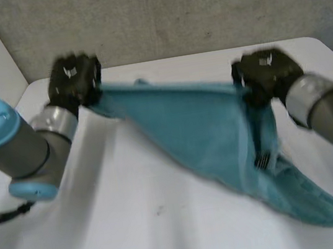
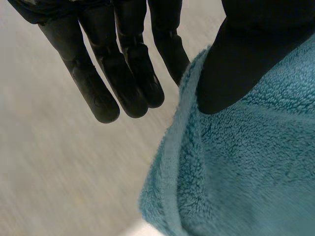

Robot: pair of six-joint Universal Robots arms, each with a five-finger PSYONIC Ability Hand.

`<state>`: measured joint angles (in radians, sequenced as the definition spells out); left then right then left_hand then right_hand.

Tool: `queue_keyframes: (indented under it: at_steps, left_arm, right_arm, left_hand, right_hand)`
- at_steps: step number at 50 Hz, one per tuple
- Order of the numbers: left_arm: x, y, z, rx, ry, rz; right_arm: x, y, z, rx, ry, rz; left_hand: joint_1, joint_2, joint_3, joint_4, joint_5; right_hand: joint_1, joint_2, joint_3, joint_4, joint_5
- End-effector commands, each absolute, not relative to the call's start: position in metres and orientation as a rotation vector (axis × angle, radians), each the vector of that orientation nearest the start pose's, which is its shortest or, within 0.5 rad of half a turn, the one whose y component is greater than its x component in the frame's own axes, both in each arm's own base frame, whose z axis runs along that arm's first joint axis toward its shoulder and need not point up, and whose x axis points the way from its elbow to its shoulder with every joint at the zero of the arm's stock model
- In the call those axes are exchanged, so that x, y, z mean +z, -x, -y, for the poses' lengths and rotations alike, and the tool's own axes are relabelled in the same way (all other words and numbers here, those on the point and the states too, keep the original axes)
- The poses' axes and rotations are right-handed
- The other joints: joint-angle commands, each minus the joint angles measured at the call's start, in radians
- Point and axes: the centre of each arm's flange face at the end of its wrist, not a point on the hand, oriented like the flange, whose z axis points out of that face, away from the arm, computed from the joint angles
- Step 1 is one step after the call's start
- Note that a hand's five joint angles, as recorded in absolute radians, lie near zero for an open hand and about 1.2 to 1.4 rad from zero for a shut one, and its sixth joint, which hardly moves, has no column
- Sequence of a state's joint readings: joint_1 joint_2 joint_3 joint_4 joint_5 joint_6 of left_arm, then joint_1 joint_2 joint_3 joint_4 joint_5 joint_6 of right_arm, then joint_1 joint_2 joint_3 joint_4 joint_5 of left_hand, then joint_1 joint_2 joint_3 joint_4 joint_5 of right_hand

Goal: Fold the laundry

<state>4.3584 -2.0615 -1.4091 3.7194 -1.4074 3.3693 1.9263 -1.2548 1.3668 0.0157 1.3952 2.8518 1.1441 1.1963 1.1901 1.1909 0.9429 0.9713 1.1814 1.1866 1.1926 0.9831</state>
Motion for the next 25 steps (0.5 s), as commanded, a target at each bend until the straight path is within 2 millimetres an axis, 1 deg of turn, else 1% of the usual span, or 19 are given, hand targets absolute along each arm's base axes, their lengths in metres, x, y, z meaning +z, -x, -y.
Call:
queue_keyframes:
  at_steps: [1,2,3,4,6,7,11,13,15,16,17,18,19,20,21,22,23,24,25]
  left_arm:
    - [0.371,0.29,0.357,-3.019,-0.486,-1.258]
    - [0.4,0.284,0.351,-3.083,-0.381,-1.099]
    - [0.401,0.284,0.351,-3.083,-0.38,-1.097]
    - [0.423,0.278,0.345,-3.128,-0.288,-0.967]
    - [0.441,0.272,0.338,-3.153,-0.208,-0.856]
    - [0.454,0.265,0.333,-3.165,-0.147,-0.779]
    - [0.453,0.26,0.327,-3.146,-0.121,-0.805]
    - [0.438,0.26,0.329,-3.112,-0.157,-0.901]
    - [0.396,0.261,0.33,-3.007,-0.251,-1.168]
    - [0.396,0.261,0.33,-3.007,-0.251,-1.169]
    - [0.373,0.261,0.328,-2.934,-0.3,-1.316]
    - [0.347,0.259,0.325,-2.847,-0.352,-1.466]
    - [0.346,0.259,0.325,-2.846,-0.352,-1.467]
    - [0.322,0.257,0.321,-2.754,-0.401,-1.603]
    - [0.321,0.257,0.321,-2.753,-0.402,-1.605]
    - [0.297,0.255,0.315,-2.653,-0.451,-1.731]
    - [0.271,0.253,0.308,-2.543,-0.497,-1.848]
    - [0.271,0.253,0.308,-2.541,-0.498,-1.849]
    - [0.245,0.25,0.3,-2.427,-0.551,-1.95]
  right_arm:
    - [0.37,-0.274,0.341,-2.478,0.677,-1.707]
    - [0.4,-0.276,0.342,-2.59,0.603,-1.55]
    - [0.42,-0.275,0.344,-2.669,0.544,-1.423]
    - [0.42,-0.275,0.344,-2.669,0.543,-1.422]
    - [0.451,-0.274,0.334,-2.789,0.463,-1.191]
    - [0.451,-0.274,0.334,-2.789,0.463,-1.19]
    - [0.449,-0.267,0.316,-2.785,0.503,-1.176]
    - [0.434,-0.267,0.313,-2.745,0.545,-1.229]
    - [0.416,-0.27,0.312,-2.69,0.601,-1.295]
    - [0.395,-0.272,0.312,-2.63,0.647,-1.375]
    - [0.373,-0.272,0.312,-2.566,0.687,-1.461]
    - [0.373,-0.272,0.312,-2.565,0.688,-1.462]
    - [0.353,-0.273,0.311,-2.499,0.723,-1.546]
    - [0.352,-0.273,0.311,-2.499,0.723,-1.547]
    - [0.334,-0.273,0.309,-2.439,0.754,-1.619]
    - [0.314,-0.273,0.31,-2.381,0.784,-1.697]
    - [0.314,-0.273,0.31,-2.38,0.785,-1.697]
    - [0.292,-0.272,0.313,-2.324,0.811,-1.779]
    - [0.27,-0.272,0.316,-2.259,0.837,-1.86]
  left_hand:
    - [0.252,0.2,0.206,0.205,0.279]
    - [0.252,0.2,0.206,0.205,0.279]
    - [0.252,0.2,0.206,0.205,0.279]
    - [0.252,0.2,0.206,0.205,0.279]
    - [0.252,0.2,0.206,0.205,0.279]
    - [0.252,0.2,0.206,0.205,0.279]
    - [0.252,0.2,0.206,0.205,0.279]
    - [0.252,0.2,0.206,0.205,0.279]
    - [0.252,0.2,0.206,0.205,0.279]
    - [0.252,0.2,0.206,0.205,0.279]
    - [0.252,0.2,0.206,0.205,0.279]
    - [0.252,0.2,0.206,0.205,0.279]
    - [0.252,0.2,0.206,0.205,0.279]
    - [0.252,0.2,0.206,0.205,0.279]
    - [0.252,0.2,0.206,0.205,0.279]
    - [0.252,0.2,0.206,0.205,0.279]
    - [0.252,0.2,0.206,0.205,0.279]
    - [0.252,0.2,0.206,0.205,0.279]
    - [0.252,0.2,0.206,0.205,0.279]
  right_hand:
    - [0.425,0.215,0.21,0.204,0.239]
    - [0.425,0.215,0.21,0.204,0.239]
    - [0.425,0.215,0.21,0.204,0.239]
    - [0.425,0.215,0.21,0.204,0.239]
    - [0.425,0.215,0.21,0.204,0.239]
    - [0.425,0.215,0.21,0.204,0.239]
    - [0.425,0.215,0.21,0.204,0.239]
    - [0.425,0.215,0.21,0.204,0.239]
    - [0.425,0.215,0.21,0.204,0.239]
    - [0.425,0.215,0.21,0.204,0.239]
    - [0.425,0.215,0.21,0.204,0.239]
    - [0.425,0.215,0.21,0.204,0.239]
    - [0.425,0.215,0.21,0.204,0.239]
    - [0.425,0.215,0.21,0.204,0.239]
    - [0.425,0.215,0.21,0.204,0.239]
    - [0.425,0.215,0.21,0.204,0.239]
    - [0.425,0.215,0.21,0.204,0.239]
    - [0.425,0.215,0.21,0.204,0.239]
    - [0.425,0.215,0.21,0.204,0.239]
